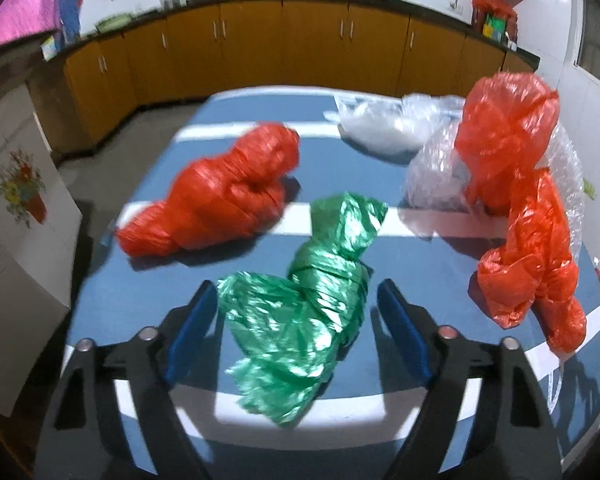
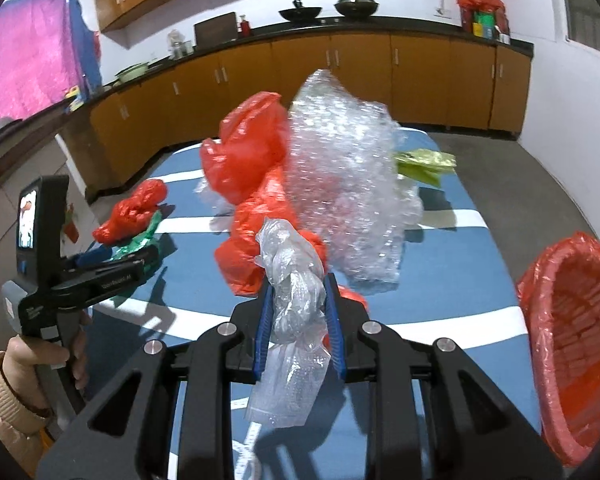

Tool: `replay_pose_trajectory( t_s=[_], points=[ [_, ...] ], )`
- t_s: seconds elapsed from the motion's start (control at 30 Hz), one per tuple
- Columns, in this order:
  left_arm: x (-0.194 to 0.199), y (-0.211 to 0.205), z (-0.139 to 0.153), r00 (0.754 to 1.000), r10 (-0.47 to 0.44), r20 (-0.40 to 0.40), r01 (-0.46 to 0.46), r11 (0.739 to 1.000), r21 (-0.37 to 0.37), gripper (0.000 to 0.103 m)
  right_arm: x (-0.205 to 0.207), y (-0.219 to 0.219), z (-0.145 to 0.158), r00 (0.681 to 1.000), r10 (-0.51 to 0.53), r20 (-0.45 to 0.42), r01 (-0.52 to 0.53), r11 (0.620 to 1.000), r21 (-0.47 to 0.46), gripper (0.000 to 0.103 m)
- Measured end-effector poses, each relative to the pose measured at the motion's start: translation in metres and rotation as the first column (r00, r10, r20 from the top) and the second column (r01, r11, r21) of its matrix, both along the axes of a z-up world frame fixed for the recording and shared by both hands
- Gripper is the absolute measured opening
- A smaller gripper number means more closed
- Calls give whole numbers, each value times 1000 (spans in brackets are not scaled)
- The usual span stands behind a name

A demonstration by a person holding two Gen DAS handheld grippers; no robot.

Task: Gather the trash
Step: 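Close the left tool on the green bag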

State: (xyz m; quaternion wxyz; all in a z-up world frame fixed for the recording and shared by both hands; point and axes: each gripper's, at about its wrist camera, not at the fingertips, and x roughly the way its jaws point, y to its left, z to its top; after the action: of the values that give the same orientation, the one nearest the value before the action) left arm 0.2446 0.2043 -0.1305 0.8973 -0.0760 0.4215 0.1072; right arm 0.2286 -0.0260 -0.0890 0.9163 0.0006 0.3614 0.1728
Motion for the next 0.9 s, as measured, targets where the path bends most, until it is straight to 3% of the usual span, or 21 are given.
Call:
replay_pose_trajectory(
  t_s=[0.17,0.33,0.43,0.9],
  points=[
    [10,0,-4,1000,-23,-16,22,999,-46,64,1,-8,-1,1000,-16,-9,17,1000,2,26],
    [13,-6,-2,998,-61,-10,60,997,-48,37,0,-15,0,1000,-30,-6,30,1000,8,26],
    [11,-7,-1,998,-67,-4,66,996,-64,27,0,-19,2,999,-40,-3,40,999,14,26],
    [-9,-31,38,989,-117,94,124,990,-68,24,-4,-51,20,993,-113,38,111,993,50,26]
  ],
)
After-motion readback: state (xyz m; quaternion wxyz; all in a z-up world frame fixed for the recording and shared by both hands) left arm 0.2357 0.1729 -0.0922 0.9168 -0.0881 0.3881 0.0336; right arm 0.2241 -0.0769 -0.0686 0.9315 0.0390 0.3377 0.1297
